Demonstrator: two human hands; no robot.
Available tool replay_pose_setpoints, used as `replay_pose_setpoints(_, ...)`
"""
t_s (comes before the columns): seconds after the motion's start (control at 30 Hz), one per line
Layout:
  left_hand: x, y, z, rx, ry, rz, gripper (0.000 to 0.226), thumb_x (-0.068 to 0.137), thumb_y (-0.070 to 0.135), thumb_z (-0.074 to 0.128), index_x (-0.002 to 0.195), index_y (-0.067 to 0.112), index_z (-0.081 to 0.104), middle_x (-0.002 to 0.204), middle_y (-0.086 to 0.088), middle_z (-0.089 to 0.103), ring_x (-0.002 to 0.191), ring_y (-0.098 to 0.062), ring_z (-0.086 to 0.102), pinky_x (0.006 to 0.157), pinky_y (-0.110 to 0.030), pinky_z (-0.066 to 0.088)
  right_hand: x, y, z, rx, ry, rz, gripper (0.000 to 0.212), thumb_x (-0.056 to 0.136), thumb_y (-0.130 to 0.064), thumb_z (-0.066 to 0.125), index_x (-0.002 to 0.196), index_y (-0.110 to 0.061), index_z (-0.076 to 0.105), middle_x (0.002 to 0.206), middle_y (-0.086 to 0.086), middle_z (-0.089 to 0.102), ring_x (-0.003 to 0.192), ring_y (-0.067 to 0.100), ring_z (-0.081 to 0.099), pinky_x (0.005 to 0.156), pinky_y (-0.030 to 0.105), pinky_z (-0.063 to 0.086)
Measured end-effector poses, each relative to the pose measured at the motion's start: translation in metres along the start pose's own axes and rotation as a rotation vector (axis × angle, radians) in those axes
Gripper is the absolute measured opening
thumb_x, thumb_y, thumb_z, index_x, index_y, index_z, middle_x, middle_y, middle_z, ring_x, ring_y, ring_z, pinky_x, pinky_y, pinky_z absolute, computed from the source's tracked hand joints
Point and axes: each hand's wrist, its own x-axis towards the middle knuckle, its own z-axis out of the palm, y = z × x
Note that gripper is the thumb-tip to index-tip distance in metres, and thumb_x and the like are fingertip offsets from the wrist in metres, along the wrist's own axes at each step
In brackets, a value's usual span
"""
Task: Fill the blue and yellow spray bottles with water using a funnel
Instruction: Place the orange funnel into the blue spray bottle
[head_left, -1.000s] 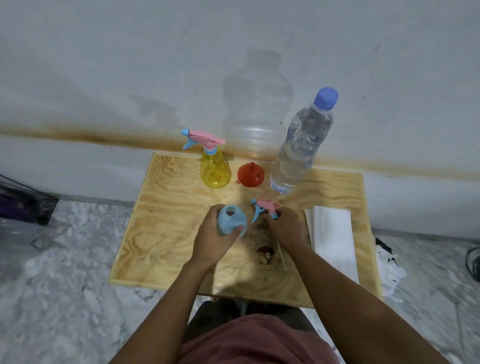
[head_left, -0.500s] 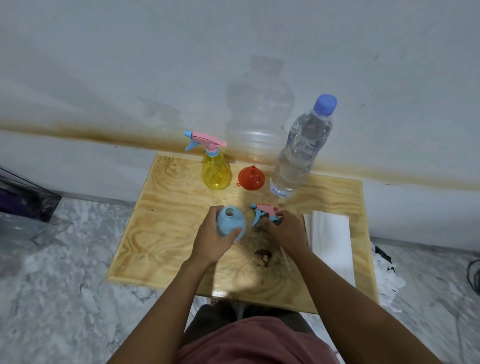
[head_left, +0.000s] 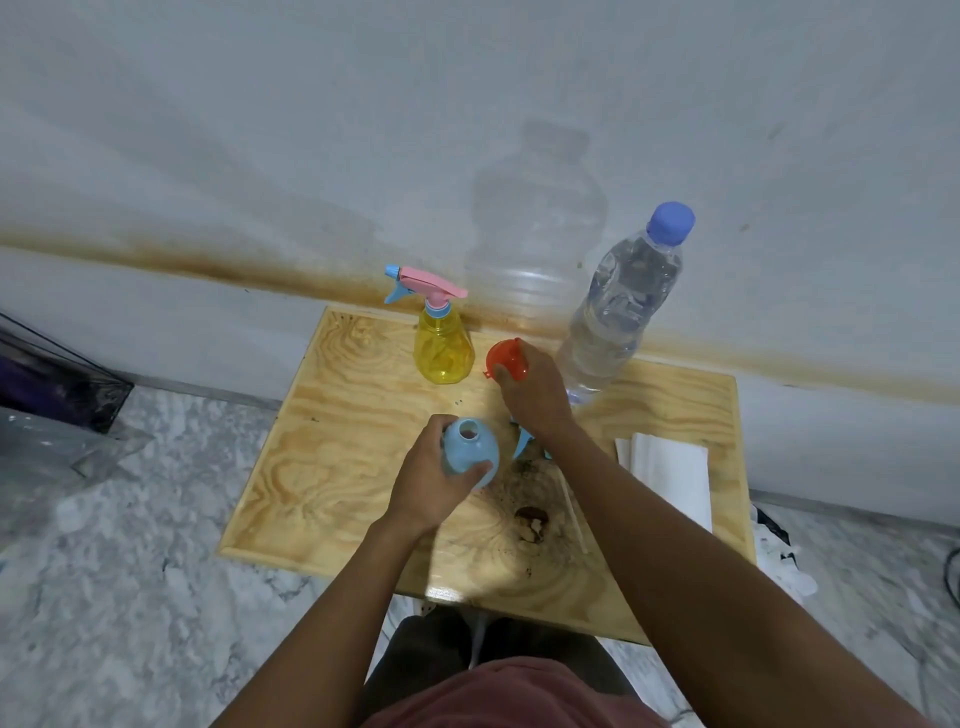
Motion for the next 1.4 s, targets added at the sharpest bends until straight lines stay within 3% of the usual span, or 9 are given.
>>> replay_pose_setpoints(0.17,0.001,-0.004,0.003,-0.02,0.001,-0.002,0.053,0.074,0.026,0.085,0.113,0.028,0.049,0.109,0.01,0.061,0.096,-0.004,0.06,0.072,-0.021,0.053,0.027,-0.012,0.013,0.03,0.037,0.153,0.059,0.098,-0.025,0.052,0.15,-0.009,0.028,0.147,0.019,0.034,0.131,0.035,0.042,0.107,0.042,0.036)
replay_pose_setpoints(0.37,0.002,-0.012,0.005,-0.028,0.002,0.028,0.053,0.074,0.031,0.083,0.115,0.029,0.05,0.111,0.01,0.06,0.1,-0.008,0.061,0.078,-0.039,0.057,0.044,0.0,0.023,0.004,0.086,0.21,0.035,0.102,-0.019,0.043,0.135,-0.012,0.05,0.137,0.017,0.045,0.118,0.033,0.052,0.095,0.036,0.039)
replay_pose_setpoints(0.5,0.002,-0.012,0.005,-0.013,0.009,0.015,0.056,0.073,0.036,0.082,0.117,0.032,0.048,0.114,0.012,0.06,0.105,-0.008,0.06,0.082,-0.038,0.057,0.041,0.003,0.023,-0.005,0.107,0.178,0.031,0.102,-0.02,0.046,0.13,-0.012,0.056,0.133,0.015,0.051,0.12,0.031,0.052,0.098,0.035,0.039)
replay_pose_setpoints(0.7,0.0,-0.005,0.005,0.044,0.081,-0.028,0.065,0.074,0.038,0.08,0.128,0.029,0.045,0.118,0.013,0.055,0.108,-0.011,0.057,0.084,-0.034,0.054,0.002,-0.009,0.002,-0.077,0.236,-0.046,0.026,0.099,-0.033,0.052,0.119,-0.02,0.063,0.122,0.0,0.063,0.109,0.02,0.059,0.085,0.031,0.043)
replay_pose_setpoints(0.9,0.0,-0.003,0.005,0.055,0.106,0.006,0.073,0.071,0.044,0.08,0.132,0.026,0.044,0.122,0.007,0.057,0.112,-0.018,0.058,0.083,-0.033,0.051,-0.049,-0.031,-0.034,0.029,0.331,-0.294,0.026,0.096,-0.033,0.061,0.115,-0.017,0.067,0.112,-0.003,0.07,0.106,0.014,0.062,0.091,0.029,0.048)
replay_pose_setpoints(1.03,-0.005,0.004,-0.012,0.083,0.11,0.094,0.101,0.068,0.05,0.084,0.148,0.017,0.032,0.146,-0.003,0.042,0.131,-0.018,0.045,0.099,-0.029,0.044,-0.07,-0.041,-0.054,0.116,0.266,-0.326,0.022,0.094,-0.028,0.064,0.113,-0.016,0.068,0.103,-0.011,0.069,0.099,-0.001,0.062,0.089,0.015,0.048)
replay_pose_setpoints(1.2,-0.008,0.041,-0.06,0.014,0.114,0.374,0.069,0.08,0.037,0.078,0.141,0.03,0.048,0.144,0.01,0.048,0.131,-0.001,0.045,0.103,-0.018,0.04,-0.076,-0.055,-0.063,0.148,0.112,-0.283,0.016,0.094,-0.024,0.065,0.103,-0.013,0.072,0.09,-0.009,0.07,0.081,-0.013,0.062,0.078,0.007,0.047)
replay_pose_setpoints(1.3,-0.004,0.053,-0.078,0.042,0.094,0.587,0.04,0.084,0.02,0.076,0.122,0.017,0.067,0.117,0.012,0.067,0.108,0.003,0.061,0.091,-0.02,0.049,-0.079,-0.066,-0.062,0.241,0.042,-0.248,0.011,0.095,-0.023,0.064,0.096,-0.017,0.072,0.083,-0.012,0.07,0.079,-0.001,0.067,0.076,0.019,0.055)
replay_pose_setpoints(1.4,-0.001,0.065,-0.086,0.064,0.086,0.574,0.028,0.084,0.016,0.076,0.111,0.021,0.073,0.1,0.028,0.068,0.092,0.0,0.067,0.081,-0.024,0.052,-0.087,-0.078,-0.062,0.309,0.043,-0.191,0.017,0.099,-0.027,0.057,0.095,-0.018,0.072,0.084,-0.009,0.07,0.083,0.017,0.067,0.075,0.026,0.056)
